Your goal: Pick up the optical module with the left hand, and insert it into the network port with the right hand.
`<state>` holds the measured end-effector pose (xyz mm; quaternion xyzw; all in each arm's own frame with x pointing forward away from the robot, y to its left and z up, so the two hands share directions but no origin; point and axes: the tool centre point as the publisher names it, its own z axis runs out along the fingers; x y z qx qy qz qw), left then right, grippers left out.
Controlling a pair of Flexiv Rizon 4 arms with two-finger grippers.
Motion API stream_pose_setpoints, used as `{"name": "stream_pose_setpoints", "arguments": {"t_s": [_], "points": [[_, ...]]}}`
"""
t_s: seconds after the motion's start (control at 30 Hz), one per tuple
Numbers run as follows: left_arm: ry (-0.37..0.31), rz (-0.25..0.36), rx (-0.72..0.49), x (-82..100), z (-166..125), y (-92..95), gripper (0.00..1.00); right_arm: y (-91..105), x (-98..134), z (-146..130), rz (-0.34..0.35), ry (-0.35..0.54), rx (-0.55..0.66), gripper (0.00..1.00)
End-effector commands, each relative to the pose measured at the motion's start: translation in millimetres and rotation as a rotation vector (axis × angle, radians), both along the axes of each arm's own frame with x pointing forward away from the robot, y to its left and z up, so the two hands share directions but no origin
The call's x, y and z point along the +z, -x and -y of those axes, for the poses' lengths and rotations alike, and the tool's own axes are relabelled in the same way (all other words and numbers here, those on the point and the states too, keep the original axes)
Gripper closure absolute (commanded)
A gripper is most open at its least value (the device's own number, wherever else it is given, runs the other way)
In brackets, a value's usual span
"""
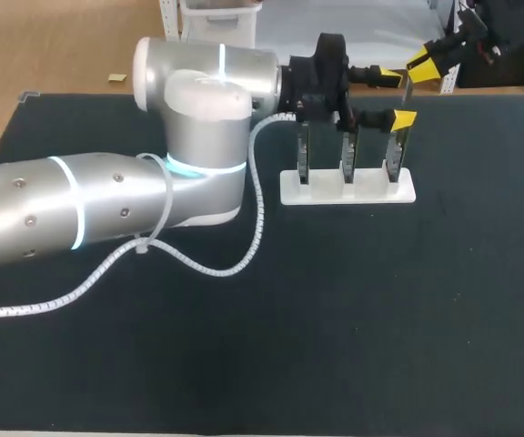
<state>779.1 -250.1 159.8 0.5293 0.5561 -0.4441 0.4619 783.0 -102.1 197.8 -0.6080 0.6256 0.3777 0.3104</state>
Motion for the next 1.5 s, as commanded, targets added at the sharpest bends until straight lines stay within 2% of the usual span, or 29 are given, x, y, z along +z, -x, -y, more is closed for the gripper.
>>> {"name": "stream_pose_setpoints", "arguments": {"t_s": [0.03,0.17,0.3,0.5,0.6,0.83,0.97,1.13,1.5], "points": [[-0.062,0.014,0.008,5.7,-7,4.6,0.00,1.9,0,-1,0.003,0.000,-0.005,1.00],[-0.163,0.042,0.026,3.2,-9,6.3,0.00,2.1,0,0,0.004,-0.003,-0.009,1.00],[-0.223,0.042,0.022,-2.4,-10,8.5,0.00,2.4,-1,0,0.004,-0.002,-0.009,1.00],[-0.290,-0.024,0.004,-12.7,-14,6.1,0.00,2.6,-1,0,0.005,-0.001,-0.008,1.00],[-0.306,-0.044,-0.010,-15.1,-15,4.0,0.00,2.9,-1,1,0.005,-0.003,-0.009,1.00],[-0.339,-0.034,-0.036,-19.0,-12,5.7,0.00,3.3,-1,2,0.004,-0.002,-0.010,1.00],[-0.390,-0.012,-0.048,-22.9,-11,9.8,0.00,3.4,-1,3,0.004,-0.001,-0.011,1.00],[-0.416,-0.025,-0.043,-29.3,-15,13.1,0.00,3.3,-1,3,0.003,-0.002,-0.013,1.00],[-0.437,-0.032,-0.029,-32.0,-21,12.8,0.00,2.0,-2,2,0.005,0.000,-0.007,1.00]]}}
